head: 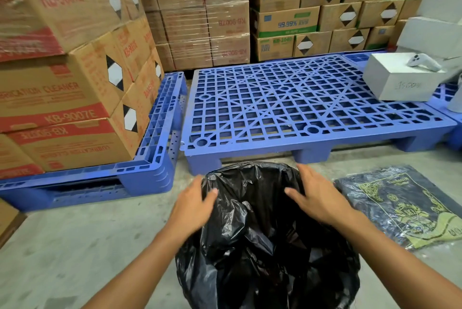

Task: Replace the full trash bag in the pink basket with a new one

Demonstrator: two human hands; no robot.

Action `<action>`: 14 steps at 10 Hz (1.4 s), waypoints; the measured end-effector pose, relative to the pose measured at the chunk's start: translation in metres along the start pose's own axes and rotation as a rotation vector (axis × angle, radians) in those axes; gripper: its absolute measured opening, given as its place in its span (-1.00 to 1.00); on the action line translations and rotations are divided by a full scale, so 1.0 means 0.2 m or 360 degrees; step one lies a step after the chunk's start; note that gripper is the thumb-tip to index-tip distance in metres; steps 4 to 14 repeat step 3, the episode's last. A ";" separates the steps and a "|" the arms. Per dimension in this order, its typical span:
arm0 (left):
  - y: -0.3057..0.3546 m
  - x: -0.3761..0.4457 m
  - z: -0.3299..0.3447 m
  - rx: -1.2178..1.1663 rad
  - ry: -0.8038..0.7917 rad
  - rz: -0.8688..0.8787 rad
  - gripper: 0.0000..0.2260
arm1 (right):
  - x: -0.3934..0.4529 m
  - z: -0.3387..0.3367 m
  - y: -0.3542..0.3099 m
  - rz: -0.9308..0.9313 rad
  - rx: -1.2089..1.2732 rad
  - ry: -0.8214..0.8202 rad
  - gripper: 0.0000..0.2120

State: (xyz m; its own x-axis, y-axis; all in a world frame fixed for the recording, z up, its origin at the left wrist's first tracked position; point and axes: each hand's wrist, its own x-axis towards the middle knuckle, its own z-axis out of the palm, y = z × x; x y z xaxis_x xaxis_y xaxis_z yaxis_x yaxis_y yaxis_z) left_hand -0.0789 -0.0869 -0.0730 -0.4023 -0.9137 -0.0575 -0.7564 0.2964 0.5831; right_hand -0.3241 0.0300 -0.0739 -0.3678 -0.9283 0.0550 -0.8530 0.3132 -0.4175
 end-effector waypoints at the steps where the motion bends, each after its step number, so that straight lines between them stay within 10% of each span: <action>1: -0.02 -0.02 0.04 0.0086 -0.0139 -0.0062 -0.42 | -0.03 0.04 0.07 0.0103 -0.0051 -0.0075 -0.44; 3: -0.04 -0.05 -0.10 -0.0696 -0.0152 -0.0417 -0.56 | 0.01 -0.07 0.14 0.0593 0.0821 -0.0391 -0.31; 14: -0.04 -0.05 -0.10 -0.0696 -0.0152 -0.0417 -0.56 | 0.01 -0.07 0.14 0.0593 0.0821 -0.0391 -0.31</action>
